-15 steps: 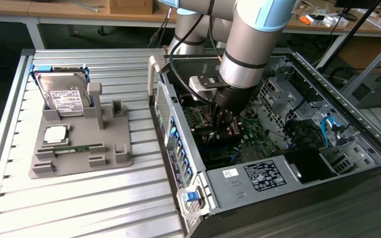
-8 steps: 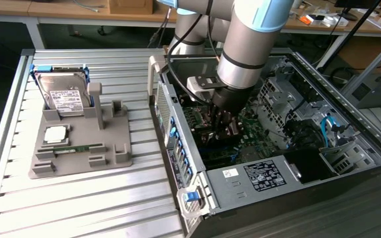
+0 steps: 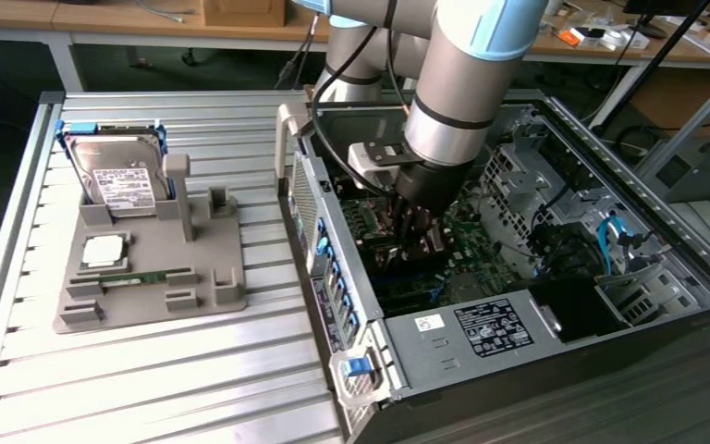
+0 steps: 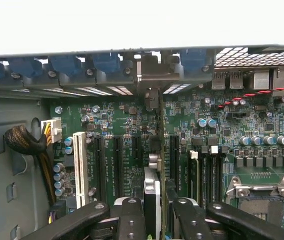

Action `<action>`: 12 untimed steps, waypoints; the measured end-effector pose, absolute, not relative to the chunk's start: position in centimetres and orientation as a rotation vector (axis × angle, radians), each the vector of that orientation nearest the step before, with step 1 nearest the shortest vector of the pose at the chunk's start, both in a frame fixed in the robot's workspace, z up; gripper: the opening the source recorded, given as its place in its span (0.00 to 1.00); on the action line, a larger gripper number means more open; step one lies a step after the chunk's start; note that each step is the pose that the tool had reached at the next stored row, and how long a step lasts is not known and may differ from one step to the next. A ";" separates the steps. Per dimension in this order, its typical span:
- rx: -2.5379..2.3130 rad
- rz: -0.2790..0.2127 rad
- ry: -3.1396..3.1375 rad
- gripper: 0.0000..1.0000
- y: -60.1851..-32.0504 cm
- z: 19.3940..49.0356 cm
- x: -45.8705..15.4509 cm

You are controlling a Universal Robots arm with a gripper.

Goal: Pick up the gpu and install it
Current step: 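Insert the gpu into the slot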

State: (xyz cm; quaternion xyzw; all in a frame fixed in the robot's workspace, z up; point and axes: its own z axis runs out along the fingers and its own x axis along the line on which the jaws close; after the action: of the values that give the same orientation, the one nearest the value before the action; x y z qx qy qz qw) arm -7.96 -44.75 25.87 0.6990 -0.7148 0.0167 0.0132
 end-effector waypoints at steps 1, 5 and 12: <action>2.178 0.052 -2.227 0.27 -44.7 25.9 -8.0; 2.178 0.051 -2.227 0.27 -44.7 25.8 -8.0; 2.179 0.050 -2.228 0.27 -44.7 25.8 -7.9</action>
State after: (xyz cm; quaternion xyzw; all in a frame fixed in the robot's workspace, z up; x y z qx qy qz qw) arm -7.95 -44.75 25.78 0.6990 -0.7148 0.0161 0.0127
